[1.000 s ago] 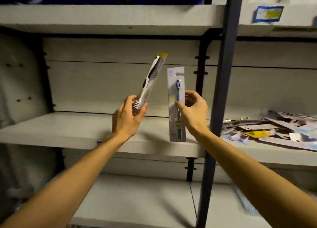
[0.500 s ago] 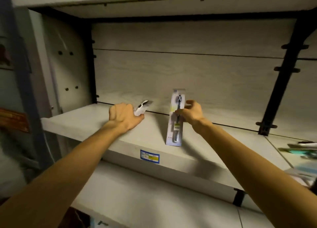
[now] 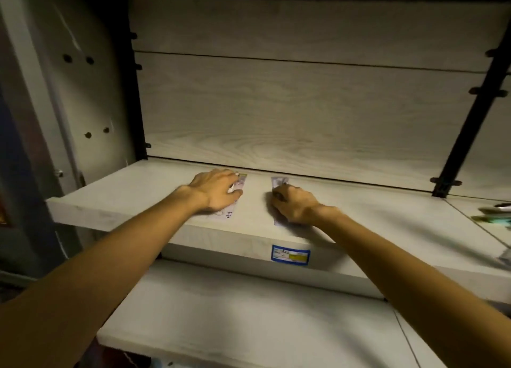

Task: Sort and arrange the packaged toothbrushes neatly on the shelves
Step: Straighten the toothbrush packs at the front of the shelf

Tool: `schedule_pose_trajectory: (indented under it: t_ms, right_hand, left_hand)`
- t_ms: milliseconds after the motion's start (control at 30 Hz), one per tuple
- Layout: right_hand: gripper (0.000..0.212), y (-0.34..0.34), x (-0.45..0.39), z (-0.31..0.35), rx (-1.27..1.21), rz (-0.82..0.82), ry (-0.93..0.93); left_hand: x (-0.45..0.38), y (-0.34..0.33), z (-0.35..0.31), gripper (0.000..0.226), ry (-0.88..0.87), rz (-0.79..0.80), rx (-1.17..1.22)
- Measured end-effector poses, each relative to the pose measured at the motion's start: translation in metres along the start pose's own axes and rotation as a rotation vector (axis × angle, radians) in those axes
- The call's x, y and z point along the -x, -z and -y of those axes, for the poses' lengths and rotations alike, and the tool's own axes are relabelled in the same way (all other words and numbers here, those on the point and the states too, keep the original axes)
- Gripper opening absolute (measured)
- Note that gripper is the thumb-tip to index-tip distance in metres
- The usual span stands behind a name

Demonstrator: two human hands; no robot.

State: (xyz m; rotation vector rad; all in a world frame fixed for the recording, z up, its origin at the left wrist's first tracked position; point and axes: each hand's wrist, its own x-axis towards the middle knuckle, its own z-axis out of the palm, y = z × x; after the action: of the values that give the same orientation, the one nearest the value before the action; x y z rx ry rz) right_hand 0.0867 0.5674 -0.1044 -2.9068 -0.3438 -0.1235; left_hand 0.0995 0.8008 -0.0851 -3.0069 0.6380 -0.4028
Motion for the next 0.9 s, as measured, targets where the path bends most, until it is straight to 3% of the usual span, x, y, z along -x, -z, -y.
schedule_pose_trajectory:
  t_ms: [67, 167, 300, 467, 667, 900]
  right_hand:
    - [0.034, -0.002, 0.0, 0.011, -0.003, 0.008, -0.029]
    - [0.038, -0.003, 0.005, 0.023, -0.042, -0.01, -0.052]
    - [0.063, 0.008, 0.025, 0.025, -0.041, -0.185, -0.081]
    - [0.072, 0.031, 0.066, -0.003, 0.194, -0.177, -0.179]
    - [0.07, 0.063, 0.135, -0.05, 0.358, -0.271, -0.274]
    - [0.051, 0.108, 0.254, -0.113, 0.458, -0.417, -0.188]
  left_hand:
    - [0.004, -0.006, 0.004, 0.044, 0.011, 0.051, 0.042]
    - [0.009, -0.003, 0.011, 0.044, 0.018, -0.018, -0.018]
    - [0.015, 0.015, 0.013, 0.038, 0.03, -0.221, -0.013]
    - [0.014, 0.038, -0.01, 0.039, -0.076, -0.276, -0.043]
    - [0.01, 0.044, -0.082, 0.046, -0.218, -0.26, -0.05]
    - [0.012, 0.063, -0.209, 0.05, -0.375, -0.283, -0.01]
